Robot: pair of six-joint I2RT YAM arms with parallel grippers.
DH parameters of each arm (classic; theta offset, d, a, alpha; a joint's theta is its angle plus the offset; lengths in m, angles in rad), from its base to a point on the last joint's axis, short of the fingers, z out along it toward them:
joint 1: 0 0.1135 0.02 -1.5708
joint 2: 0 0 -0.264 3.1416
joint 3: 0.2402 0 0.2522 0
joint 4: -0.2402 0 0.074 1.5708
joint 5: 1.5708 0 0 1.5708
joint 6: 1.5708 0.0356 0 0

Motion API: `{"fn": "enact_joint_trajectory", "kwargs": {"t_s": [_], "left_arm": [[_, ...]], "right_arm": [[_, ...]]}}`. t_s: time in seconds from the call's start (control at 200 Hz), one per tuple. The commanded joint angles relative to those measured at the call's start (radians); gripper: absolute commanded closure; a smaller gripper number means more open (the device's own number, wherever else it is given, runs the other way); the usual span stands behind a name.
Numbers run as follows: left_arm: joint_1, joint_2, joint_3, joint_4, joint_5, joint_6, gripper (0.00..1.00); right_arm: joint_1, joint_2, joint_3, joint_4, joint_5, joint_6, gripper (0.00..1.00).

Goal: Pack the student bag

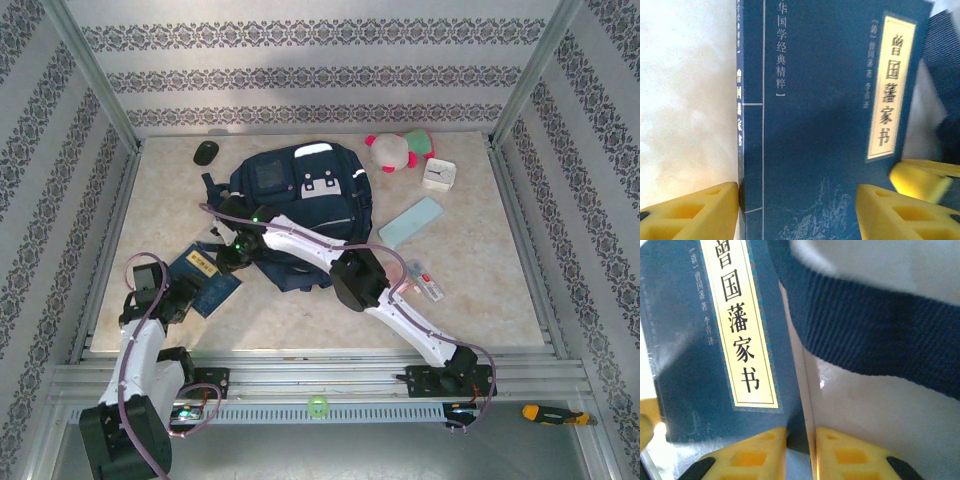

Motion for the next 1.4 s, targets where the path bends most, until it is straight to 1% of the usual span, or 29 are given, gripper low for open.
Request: {"fn": "enact_joint_trajectory", "kwargs": {"t_s": [0.0,0.19,0.45,0.56,0.62,0.73,0.819,0.879,0.979,1.059,1.109,1.154,1.219,1.294,1.394], "left_arm": [[-0.011,-0.058,0.03,0.047,0.128,-0.022,0.39],[-0.01,-0.082,0.055,0.049,0.155,-0.031,0.4],[-0.01,-0.056,0.029,0.097,0.146,-0.039,0.53],[-0.011,-0.057,0.034,0.089,0.117,-0.029,0.67],[-0.011,-0.055,0.044,0.064,0.094,-0.013,0.78],[-0.01,-0.056,0.086,-0.004,0.05,0.045,0.93],[-0.01,-0.068,0.135,-0.062,0.019,0.104,1.0],[-0.011,-0.077,0.183,-0.11,0.001,0.159,1.0],[-0.011,-0.09,0.293,-0.205,-0.067,0.267,1.0],[-0.011,-0.104,0.379,-0.264,-0.111,0.358,1.0],[-0.011,-0.111,0.427,-0.289,-0.119,0.41,1.0],[-0.011,-0.117,0.466,-0.291,-0.093,0.46,1.0],[-0.011,-0.121,0.489,-0.242,0.017,0.524,1.0],[-0.012,-0.114,0.477,-0.117,0.245,0.547,1.0],[-0.014,-0.081,0.435,0.119,0.491,0.465,1.0]], "right_arm": [[0.008,0.053,0.024,-0.027,-0.029,0.0,0.82],[0.009,0.049,0.024,-0.023,-0.035,-0.002,0.84],[0.014,0.018,-0.003,-0.007,-0.028,-0.012,0.85],[0.012,-0.002,-0.022,-0.001,-0.024,-0.011,0.86],[0.012,-0.018,-0.035,0.005,-0.019,-0.012,0.86],[0.011,-0.057,-0.072,0.022,-0.009,-0.011,0.85],[0.006,-0.108,-0.109,0.027,-0.009,0.006,0.83],[0.0,-0.159,-0.148,0.031,-0.014,0.013,0.82],[-0.006,-0.273,-0.234,0.05,0.026,0.007,0.75],[-0.016,-0.381,-0.347,0.114,0.036,0.017,0.71],[-0.023,-0.452,-0.427,0.175,0.035,0.034,0.69],[-0.03,-0.518,-0.5,0.236,0.035,0.05,0.68],[-0.044,-0.606,-0.603,0.316,0.032,0.061,0.66],[-0.06,-0.704,-0.702,0.387,0.044,0.064,0.63],[-0.087,-0.848,-0.853,0.486,0.098,0.061,0.57]]}}
